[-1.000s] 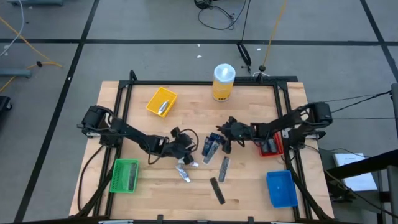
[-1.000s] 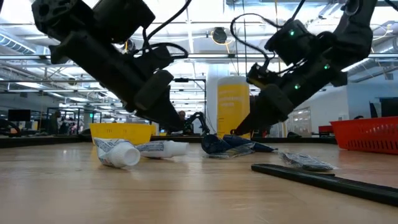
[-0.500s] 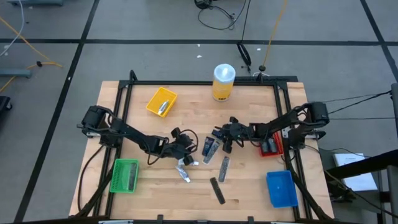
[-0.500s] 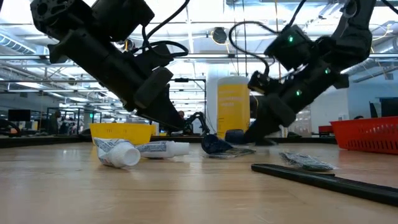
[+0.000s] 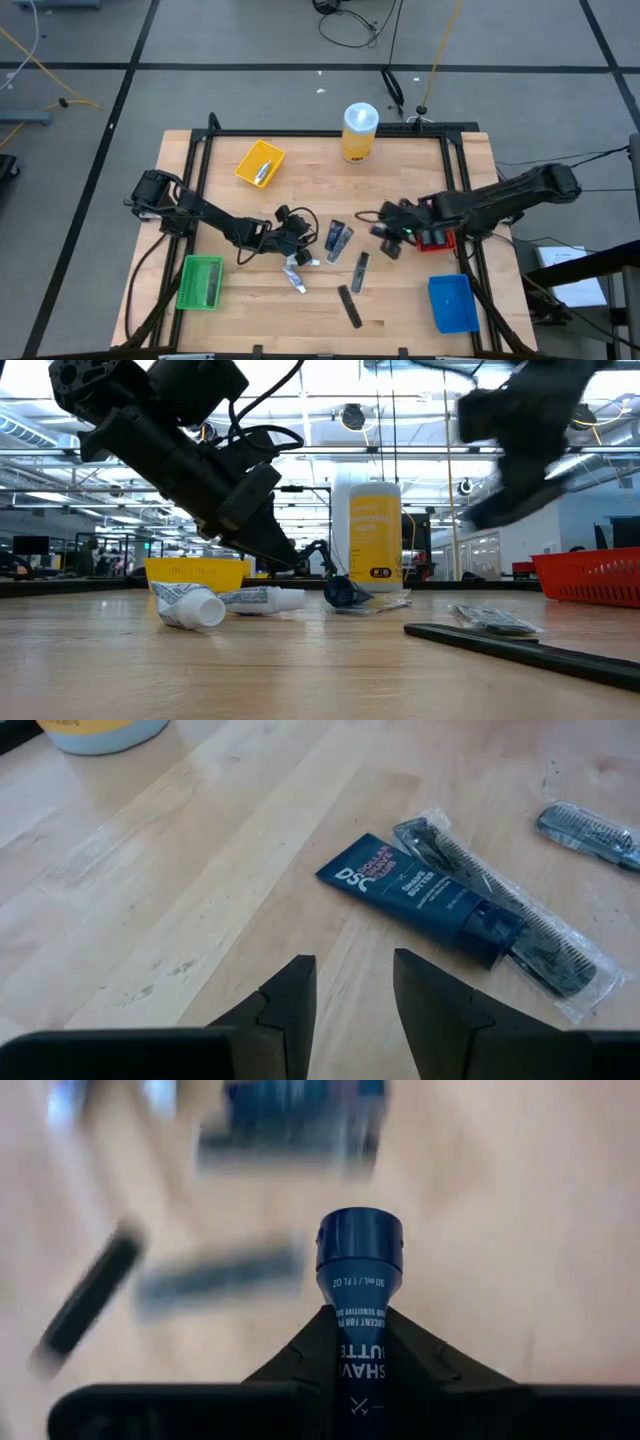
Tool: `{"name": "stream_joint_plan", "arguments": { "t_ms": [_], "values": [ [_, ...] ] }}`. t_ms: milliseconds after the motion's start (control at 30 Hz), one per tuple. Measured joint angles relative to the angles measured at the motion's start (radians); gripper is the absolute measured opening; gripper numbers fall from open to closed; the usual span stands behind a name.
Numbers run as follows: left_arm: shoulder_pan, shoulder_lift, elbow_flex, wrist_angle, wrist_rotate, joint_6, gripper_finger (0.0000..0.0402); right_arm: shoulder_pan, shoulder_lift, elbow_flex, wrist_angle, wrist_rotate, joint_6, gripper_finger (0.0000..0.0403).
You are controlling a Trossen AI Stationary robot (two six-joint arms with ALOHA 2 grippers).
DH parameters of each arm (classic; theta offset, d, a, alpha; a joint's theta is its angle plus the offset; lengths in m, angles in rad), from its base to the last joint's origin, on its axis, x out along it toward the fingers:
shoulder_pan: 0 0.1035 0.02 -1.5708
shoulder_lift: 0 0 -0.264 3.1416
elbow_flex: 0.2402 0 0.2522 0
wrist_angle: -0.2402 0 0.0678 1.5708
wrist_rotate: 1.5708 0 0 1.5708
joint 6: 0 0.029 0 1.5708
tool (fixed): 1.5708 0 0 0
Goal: Pick & Place Travel size toiletries
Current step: Put the blue shave cream into the blue bin
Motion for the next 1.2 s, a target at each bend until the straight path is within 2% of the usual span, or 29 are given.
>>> {"name": "stream_joint_plan", "arguments": {
  "t_ms": [67,167,267,367,467,567,767,1000,1200],
  "values": [
    [0.0,0.0,0.0,0.002,0.0,0.0,0.0131,0.044,-0.018,0.056,-0.149,-0.102,0.104,0.0048],
    [0.0,0.0,0.0,0.005,0.0,0.0,0.0132,0.116,-0.029,0.106,-0.284,-0.278,0.29,0.0048],
    [0.0,0.0,0.0,0.004,0.0,0.0,0.0131,0.212,-0.034,0.117,-0.34,-0.422,0.474,0.0048],
    [0.0,0.0,0.0,0.0,0.001,0.0,0.0131,0.321,-0.034,0.117,-0.36,-0.512,0.677,0.0048],
    [0.0,0.0,0.0,-0.002,0.005,0.001,0.0132,0.423,-0.034,0.117,-0.36,-0.517,0.874,0.0047],
    [0.0,0.0,0.0,-0.009,0.006,0.006,0.0131,0.509,-0.034,0.114,-0.36,-0.464,1.03,0.0047],
    [0.0,0.0,0.0,-0.014,0.007,0.006,0.0131,0.61,-0.034,0.041,-0.36,-0.43,1.195,0.0047],
    [0.0,0.0,0.0,-0.014,0.003,0.013,0.0132,0.622,-0.034,-0.067,-0.334,-0.429,1.23,0.0061],
    [0.007,0.0,0.0,-0.014,-0.001,0.014,0.0131,0.622,-0.034,-0.103,-0.259,-0.431,1.184,0.0098]
  ]
}}
